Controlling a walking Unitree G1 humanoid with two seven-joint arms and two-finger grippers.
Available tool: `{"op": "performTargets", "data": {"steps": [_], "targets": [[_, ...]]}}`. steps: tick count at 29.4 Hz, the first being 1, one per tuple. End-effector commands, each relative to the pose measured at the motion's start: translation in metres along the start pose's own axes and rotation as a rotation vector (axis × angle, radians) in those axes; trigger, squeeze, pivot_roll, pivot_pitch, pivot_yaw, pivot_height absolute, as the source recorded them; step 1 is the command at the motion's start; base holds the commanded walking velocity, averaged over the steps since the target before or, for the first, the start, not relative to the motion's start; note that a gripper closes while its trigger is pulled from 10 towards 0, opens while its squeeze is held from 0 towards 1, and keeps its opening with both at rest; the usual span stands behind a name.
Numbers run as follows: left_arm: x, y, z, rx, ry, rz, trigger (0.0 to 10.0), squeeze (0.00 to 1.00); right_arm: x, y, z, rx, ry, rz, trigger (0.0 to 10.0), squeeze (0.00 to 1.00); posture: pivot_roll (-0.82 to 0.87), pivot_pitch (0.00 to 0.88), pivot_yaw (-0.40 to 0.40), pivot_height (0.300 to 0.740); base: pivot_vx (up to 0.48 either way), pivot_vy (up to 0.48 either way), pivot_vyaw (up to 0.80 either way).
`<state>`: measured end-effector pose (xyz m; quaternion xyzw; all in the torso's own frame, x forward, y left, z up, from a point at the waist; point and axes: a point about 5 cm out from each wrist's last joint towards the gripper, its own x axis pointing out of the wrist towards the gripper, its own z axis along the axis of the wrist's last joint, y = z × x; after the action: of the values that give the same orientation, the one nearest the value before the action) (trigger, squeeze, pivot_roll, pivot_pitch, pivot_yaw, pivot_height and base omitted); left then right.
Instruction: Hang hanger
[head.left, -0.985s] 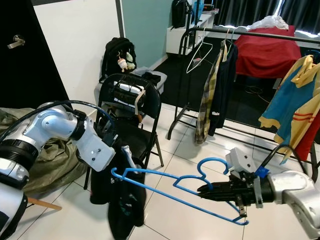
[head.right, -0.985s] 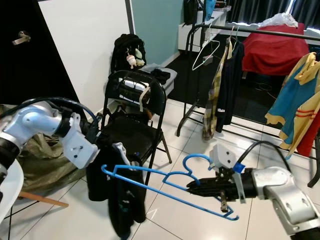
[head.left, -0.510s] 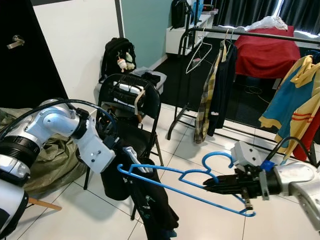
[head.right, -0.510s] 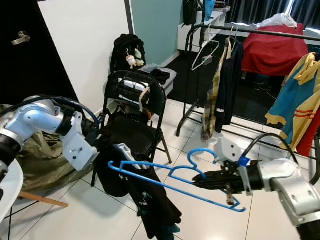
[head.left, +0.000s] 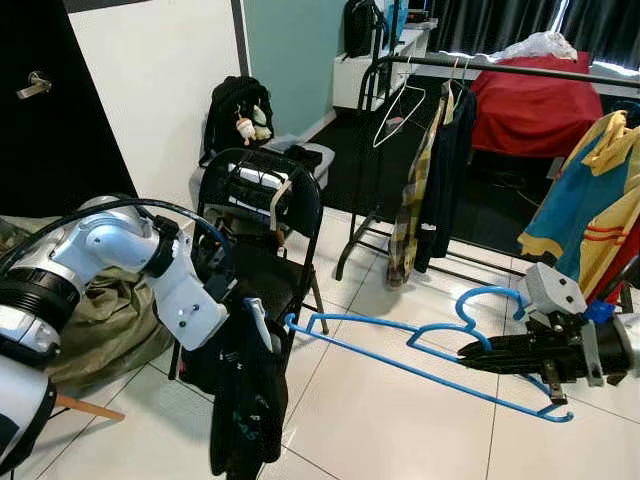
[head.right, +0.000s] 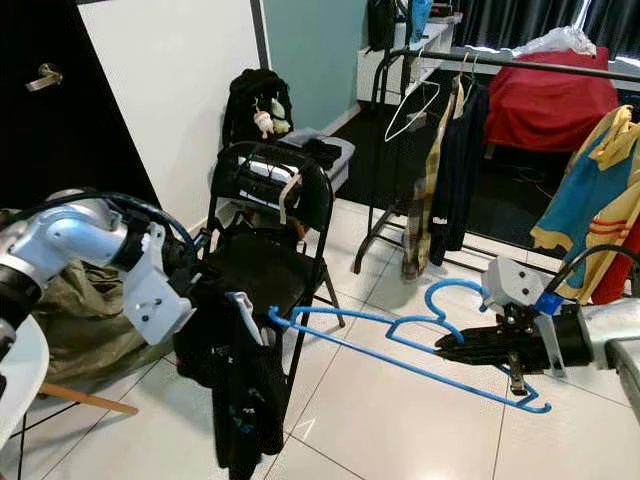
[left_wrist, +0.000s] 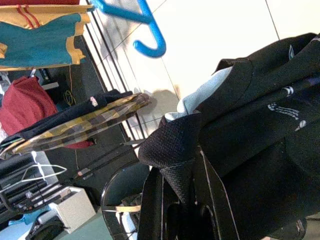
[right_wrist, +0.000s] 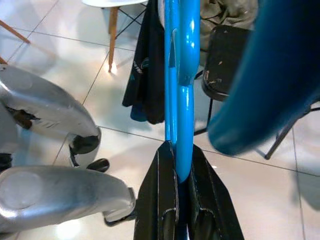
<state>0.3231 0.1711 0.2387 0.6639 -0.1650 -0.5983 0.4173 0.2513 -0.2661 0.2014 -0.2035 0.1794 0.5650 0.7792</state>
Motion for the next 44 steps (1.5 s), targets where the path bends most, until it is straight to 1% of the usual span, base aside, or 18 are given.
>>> {"op": "performTargets", "data": {"steps": [1, 3, 9, 18, 20, 21, 22, 23, 25, 35, 37, 44], "targets": [[-0.007, 0.007, 0.001, 0.03, 0.011, -0.003, 10.0, 0.0, 0.001, -0.002, 0.003, -0.017, -0.018, -0.004, 10.0, 0.0, -0.07, 0.0, 0.039, 0.74, 0.0, 0.0, 0.0], [-0.007, 0.008, 0.002, 0.037, 0.007, -0.002, 10.0, 0.0, 0.007, -0.006, 0.004, -0.029, -0.029, -0.024, 10.0, 0.0, -0.06, 0.0, 0.042, 0.74, 0.0, 0.0, 0.0], [-0.006, 0.009, 0.003, 0.044, -0.001, 0.0, 10.0, 0.0, 0.012, -0.012, 0.007, -0.044, -0.039, -0.044, 10.0, 0.0, -0.06, 0.0, 0.041, 0.74, 0.0, 0.0, 0.0], [-0.005, 0.009, 0.005, 0.046, -0.011, 0.001, 10.0, 0.0, 0.015, -0.009, 0.013, -0.054, -0.06, 0.002, 10.0, 0.0, -0.06, 0.0, 0.04, 0.74, 0.0, 0.0, 0.0], [-0.005, 0.009, 0.005, 0.045, -0.012, 0.0, 10.0, 0.0, 0.015, -0.009, 0.015, -0.054, -0.075, 0.009, 10.0, 0.0, -0.06, 0.0, 0.04, 0.74, 0.0, 0.0, 0.0], [-0.005, 0.009, 0.005, 0.043, -0.013, -0.002, 10.0, 0.0, 0.013, -0.007, 0.02, -0.051, -0.114, 0.027, 10.0, 0.0, -0.06, 0.0, 0.04, 0.74, 0.0, 0.0, 0.0], [-0.005, 0.009, 0.005, 0.043, -0.013, -0.002, 10.0, 0.0, 0.013, -0.007, 0.02, -0.051, -0.114, 0.027, 10.0, 0.0, -0.06, 0.0, 0.04, 0.74, 0.0, 0.0, 0.0], [-0.005, 0.009, 0.005, 0.042, -0.014, -0.004, 10.0, 0.0, 0.011, -0.005, 0.024, -0.051, -0.142, 0.044, 10.0, 0.0, -0.06, 0.0, 0.043, 0.74, 0.0, 0.0, 0.0], [-0.004, 0.009, 0.005, 0.042, -0.017, -0.005, 10.0, 0.0, 0.011, -0.003, 0.026, -0.053, -0.151, 0.059, 10.0, 0.0, -0.06, 0.0, 0.043, 0.74, 0.0, 0.0, 0.0], [0.0, 0.01, 0.009, 0.042, -0.045, -0.001, 10.0, 0.0, 0.013, -0.001, 0.022, -0.051, -0.125, 0.069, 10.0, 0.0, -0.07, 0.0, 0.042, 0.74, 0.0, 0.0, 0.0], [0.0, 0.012, 0.011, 0.048, -0.052, 0.004, 10.0, 0.0, 0.015, -0.005, 0.021, -0.061, -0.111, 0.042, 10.0, 0.0, -0.06, 0.0, 0.041, 0.74, 0.0, 0.0, 0.0], [-0.002, 0.015, 0.013, 0.053, -0.061, 0.01, 10.0, 0.0, 0.018, -0.009, 0.021, -0.064, -0.107, 0.011, 10.0, 0.0, -0.06, 0.0, 0.039, 0.74, 0.0, 0.0, 0.0]]}}
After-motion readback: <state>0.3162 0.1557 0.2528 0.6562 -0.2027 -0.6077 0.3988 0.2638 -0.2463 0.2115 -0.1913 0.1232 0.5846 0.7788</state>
